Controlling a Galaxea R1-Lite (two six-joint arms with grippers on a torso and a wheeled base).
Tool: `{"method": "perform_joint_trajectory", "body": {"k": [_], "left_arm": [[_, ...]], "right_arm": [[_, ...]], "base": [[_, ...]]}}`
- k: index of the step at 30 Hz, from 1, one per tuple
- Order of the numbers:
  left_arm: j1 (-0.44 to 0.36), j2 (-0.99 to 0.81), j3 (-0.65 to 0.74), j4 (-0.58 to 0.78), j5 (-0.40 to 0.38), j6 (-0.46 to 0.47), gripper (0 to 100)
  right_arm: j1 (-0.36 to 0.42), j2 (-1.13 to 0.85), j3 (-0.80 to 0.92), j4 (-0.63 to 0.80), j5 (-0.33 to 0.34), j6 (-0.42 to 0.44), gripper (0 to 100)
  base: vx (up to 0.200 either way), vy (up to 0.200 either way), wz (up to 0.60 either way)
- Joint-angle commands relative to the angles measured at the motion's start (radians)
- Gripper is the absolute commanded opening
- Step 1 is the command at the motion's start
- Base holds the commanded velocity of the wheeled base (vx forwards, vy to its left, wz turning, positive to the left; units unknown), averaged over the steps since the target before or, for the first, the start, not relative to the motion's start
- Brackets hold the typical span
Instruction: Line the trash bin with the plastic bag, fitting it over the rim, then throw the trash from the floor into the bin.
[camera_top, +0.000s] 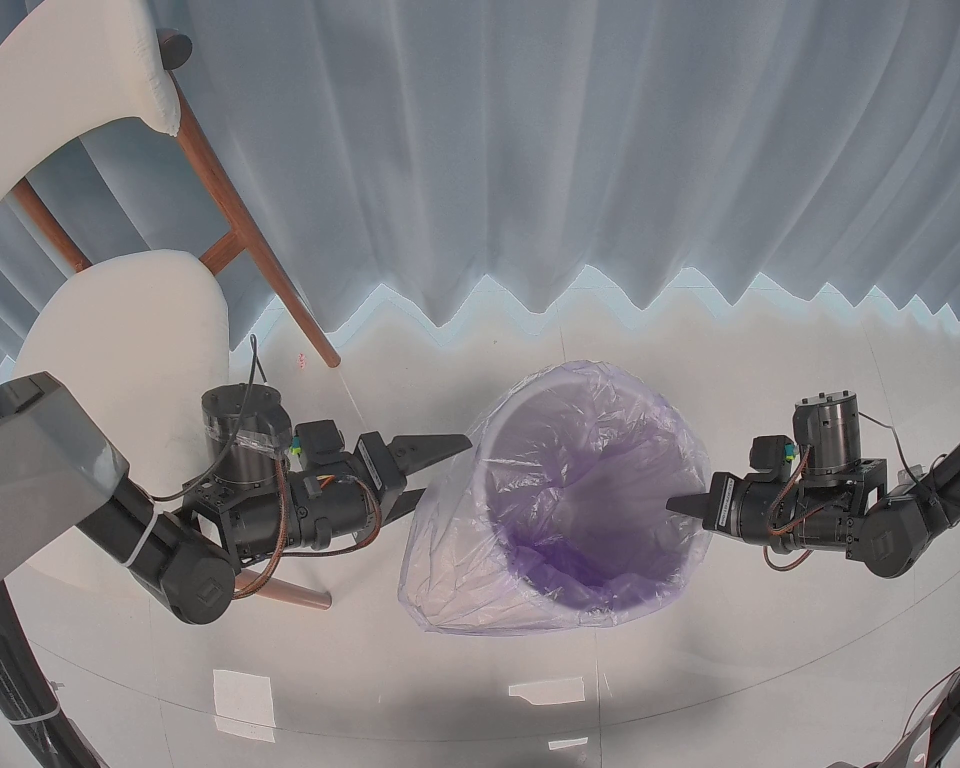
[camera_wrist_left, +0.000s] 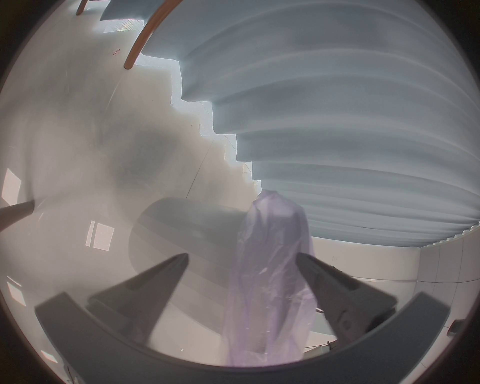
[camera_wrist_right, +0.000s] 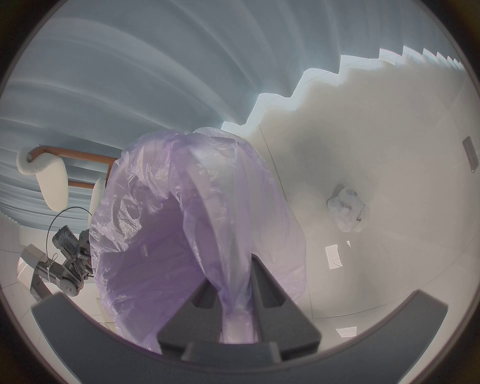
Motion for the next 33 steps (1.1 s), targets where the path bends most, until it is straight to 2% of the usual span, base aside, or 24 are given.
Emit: {"method": "perform_joint_trajectory", "body": {"k": [1,15,27,28,31,33], "left_arm": [[-0.001,0.026,-0.006,-0.001,0.002,0.000,0],[0.006,0.112,-0.004,-0.142,0.017,0.000,0],[0.054,0.029,0.062,-0.133,0.026,-0.036,0],[0.055,0.015,0.073,-0.134,0.023,-0.042,100],[0.057,-0.013,0.089,-0.143,0.020,-0.080,100],[0.057,-0.029,0.088,-0.146,0.019,-0.163,100]], "right_arm": [[0.000,-0.009,0.000,0.000,0.001,0.000,0],[0.009,-0.035,0.001,0.003,0.001,0.006,0],[0.009,-0.032,0.001,0.003,0.004,0.006,0],[0.009,-0.032,0.003,0.002,0.004,0.006,0],[0.009,-0.032,0.003,0.003,0.004,0.008,0],[0.009,-0.032,0.001,0.003,0.004,0.008,0]], "base": [[0.000,0.000,0.00],[0.000,0.000,0.00],[0.000,0.000,0.00],[0.000,0.000,0.00],[0.000,0.000,0.00],[0.000,0.000,0.00]]}}
